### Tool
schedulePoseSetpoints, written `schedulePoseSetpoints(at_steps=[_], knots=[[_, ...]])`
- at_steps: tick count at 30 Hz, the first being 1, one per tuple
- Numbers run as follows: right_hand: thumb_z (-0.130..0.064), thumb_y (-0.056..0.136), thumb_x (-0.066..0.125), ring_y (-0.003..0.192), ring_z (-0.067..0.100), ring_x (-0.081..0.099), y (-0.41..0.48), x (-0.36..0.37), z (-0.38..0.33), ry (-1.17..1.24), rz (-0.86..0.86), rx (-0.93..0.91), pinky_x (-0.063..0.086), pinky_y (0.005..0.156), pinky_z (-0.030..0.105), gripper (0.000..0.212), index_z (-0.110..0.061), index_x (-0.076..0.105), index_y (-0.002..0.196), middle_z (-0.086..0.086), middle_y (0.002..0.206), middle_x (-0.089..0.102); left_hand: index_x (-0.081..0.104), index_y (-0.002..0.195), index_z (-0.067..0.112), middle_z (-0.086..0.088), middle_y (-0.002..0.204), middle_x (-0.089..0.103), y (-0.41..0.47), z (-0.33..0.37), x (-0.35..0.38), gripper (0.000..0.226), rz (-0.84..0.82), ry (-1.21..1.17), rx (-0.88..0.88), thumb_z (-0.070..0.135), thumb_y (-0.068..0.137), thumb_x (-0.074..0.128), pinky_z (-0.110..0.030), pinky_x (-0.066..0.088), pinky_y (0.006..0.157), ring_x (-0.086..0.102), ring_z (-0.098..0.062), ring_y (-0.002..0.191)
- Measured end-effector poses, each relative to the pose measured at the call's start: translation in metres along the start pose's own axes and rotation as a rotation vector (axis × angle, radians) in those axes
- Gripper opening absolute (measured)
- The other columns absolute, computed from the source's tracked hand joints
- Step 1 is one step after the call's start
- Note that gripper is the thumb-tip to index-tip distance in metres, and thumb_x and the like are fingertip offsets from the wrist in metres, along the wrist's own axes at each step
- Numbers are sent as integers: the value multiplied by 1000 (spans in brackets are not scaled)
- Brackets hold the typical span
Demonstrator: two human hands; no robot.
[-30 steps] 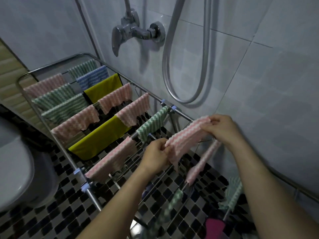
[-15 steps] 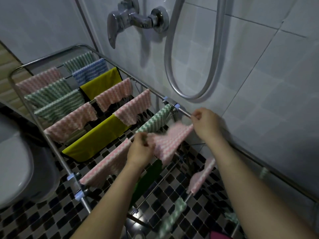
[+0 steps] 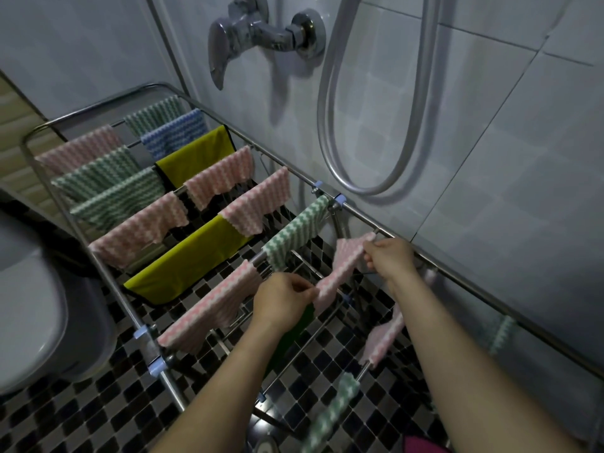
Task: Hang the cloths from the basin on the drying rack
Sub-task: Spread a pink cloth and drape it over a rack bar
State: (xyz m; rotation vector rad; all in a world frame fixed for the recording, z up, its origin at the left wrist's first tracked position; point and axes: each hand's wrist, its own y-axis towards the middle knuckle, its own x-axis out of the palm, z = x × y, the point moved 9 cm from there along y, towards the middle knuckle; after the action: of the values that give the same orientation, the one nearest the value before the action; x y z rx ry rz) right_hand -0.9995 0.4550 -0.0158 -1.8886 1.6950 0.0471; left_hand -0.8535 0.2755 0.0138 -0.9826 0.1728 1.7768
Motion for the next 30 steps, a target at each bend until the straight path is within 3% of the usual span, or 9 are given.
schedulePoseSetpoints(at_steps=[3, 6, 10, 14, 17, 21, 27, 30], knots=[[-30, 94, 57, 75, 30, 68, 2, -4, -6, -188, 63, -33, 49, 69, 30, 31, -5, 72, 84, 16, 81, 72, 75, 84, 23, 11, 80, 70, -3, 3, -5, 6, 70, -54, -1, 26, 87, 70, -23, 54, 74, 60, 2, 71], [-24, 96, 51, 97, 32, 68, -1, -19, -21, -513, 130, -50, 48, 75, 29, 29, -4, 70, 106, 20, 100, 72, 74, 83, 24, 16, 76, 65, -11, 19, -13, 5, 157, -72, 95, 22, 86, 71, -14, 49, 69, 59, 6, 71], [-15, 93, 53, 109, 34, 63, 1, -27, -36, -815, 125, -104, 50, 79, 33, 26, 0, 65, 110, 20, 114, 68, 74, 93, 22, 9, 90, 72, -25, 34, 4, 9, 93, 6, 219, 26, 87, 70, -21, 55, 77, 64, -2, 77], [-35, 98, 46, 90, 30, 68, 3, -20, -24, -694, 104, -70, 40, 58, 25, 38, -4, 67, 104, 16, 96, 72, 73, 100, 22, 6, 97, 64, -24, 24, 2, 13, 183, 128, 225, 25, 90, 66, -15, 42, 69, 55, -4, 77], [-46, 94, 45, 73, 26, 71, 5, -14, -13, -422, 86, -25, 57, 74, 39, 45, -10, 71, 92, 9, 77, 73, 72, 103, 24, 8, 98, 60, -18, 16, -3, 17, 207, 146, 198, 32, 90, 65, -23, 49, 73, 57, -8, 81], [-34, 95, 52, 61, 23, 70, 1, -10, -15, -260, 82, -26, 60, 71, 40, 38, -8, 70, 75, 4, 61, 70, 75, 101, 21, 6, 99, 73, -10, 10, 2, 17, 128, 73, 155, 30, 91, 64, -23, 53, 77, 62, -4, 78], [-37, 93, 51, 75, 31, 70, 0, -10, -21, -286, 113, -74, 55, 84, 46, 37, -8, 73, 84, 12, 74, 72, 74, 100, 14, 1, 98, 73, -3, 16, -10, 15, 197, 26, 154, 21, 93, 61, -26, 50, 79, 63, -10, 82], [-34, 95, 49, 74, 28, 68, -7, -16, -27, -336, 134, -124, 51, 72, 33, 37, -7, 72, 85, 13, 78, 72, 74, 103, 15, 1, 101, 74, 1, 17, -12, 17, 160, 106, 159, 22, 93, 60, -28, 53, 80, 66, -13, 85]])
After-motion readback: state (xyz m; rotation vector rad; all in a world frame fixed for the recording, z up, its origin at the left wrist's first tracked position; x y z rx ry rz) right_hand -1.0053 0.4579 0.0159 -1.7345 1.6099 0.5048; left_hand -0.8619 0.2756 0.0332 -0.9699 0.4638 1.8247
